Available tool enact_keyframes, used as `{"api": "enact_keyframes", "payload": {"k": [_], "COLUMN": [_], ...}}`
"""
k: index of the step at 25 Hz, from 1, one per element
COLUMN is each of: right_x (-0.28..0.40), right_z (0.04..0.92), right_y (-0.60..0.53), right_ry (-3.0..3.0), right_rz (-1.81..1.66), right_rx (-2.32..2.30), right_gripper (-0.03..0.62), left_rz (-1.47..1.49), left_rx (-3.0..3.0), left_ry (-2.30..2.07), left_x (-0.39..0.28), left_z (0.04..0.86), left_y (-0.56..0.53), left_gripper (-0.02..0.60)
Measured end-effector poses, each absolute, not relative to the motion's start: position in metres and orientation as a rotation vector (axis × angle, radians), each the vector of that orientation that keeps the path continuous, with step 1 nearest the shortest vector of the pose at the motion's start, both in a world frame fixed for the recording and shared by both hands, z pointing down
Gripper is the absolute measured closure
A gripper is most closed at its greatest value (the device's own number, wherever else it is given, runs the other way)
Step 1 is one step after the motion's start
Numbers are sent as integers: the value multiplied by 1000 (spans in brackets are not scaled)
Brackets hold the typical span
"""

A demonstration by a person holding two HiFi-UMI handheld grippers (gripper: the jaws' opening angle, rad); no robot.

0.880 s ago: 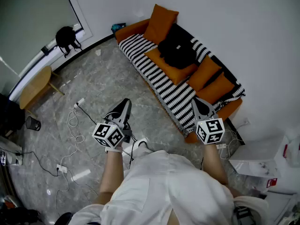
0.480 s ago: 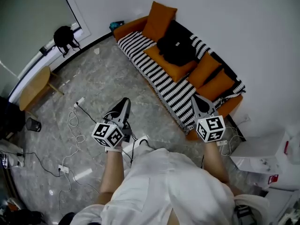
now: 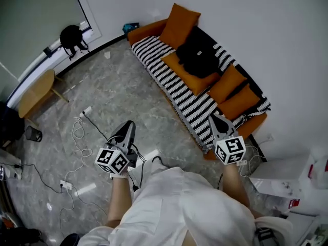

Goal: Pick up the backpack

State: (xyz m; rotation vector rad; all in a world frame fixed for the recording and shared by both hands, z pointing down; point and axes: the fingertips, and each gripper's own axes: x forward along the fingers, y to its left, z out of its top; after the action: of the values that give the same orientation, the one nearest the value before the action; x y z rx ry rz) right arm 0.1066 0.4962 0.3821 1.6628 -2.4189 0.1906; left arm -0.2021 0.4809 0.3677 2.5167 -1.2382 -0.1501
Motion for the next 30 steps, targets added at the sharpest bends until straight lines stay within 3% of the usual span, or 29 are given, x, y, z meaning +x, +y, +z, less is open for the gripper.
{"api": "enact_keyframes", "payload": {"k": [10,19,30], "right_x": [58,-9,-10], "right_z": [380,391,424], "right_y": [440,406,357], "right_ry": [-2399,-2428,-2377], "right_rz": [244,245,315], "right_rx": [1691,1617,1548], "right_gripper": [574,574,574], "left_rz": [-134,-122,-72], "left_rx": [2477,2515,2458], "left_ry": [-1315,-1212,-1199], "left_x": [-297,-321,-330], "left_z": [367,383,411], "left_y": [442,408,372], "left_gripper": [535,535,534]}}
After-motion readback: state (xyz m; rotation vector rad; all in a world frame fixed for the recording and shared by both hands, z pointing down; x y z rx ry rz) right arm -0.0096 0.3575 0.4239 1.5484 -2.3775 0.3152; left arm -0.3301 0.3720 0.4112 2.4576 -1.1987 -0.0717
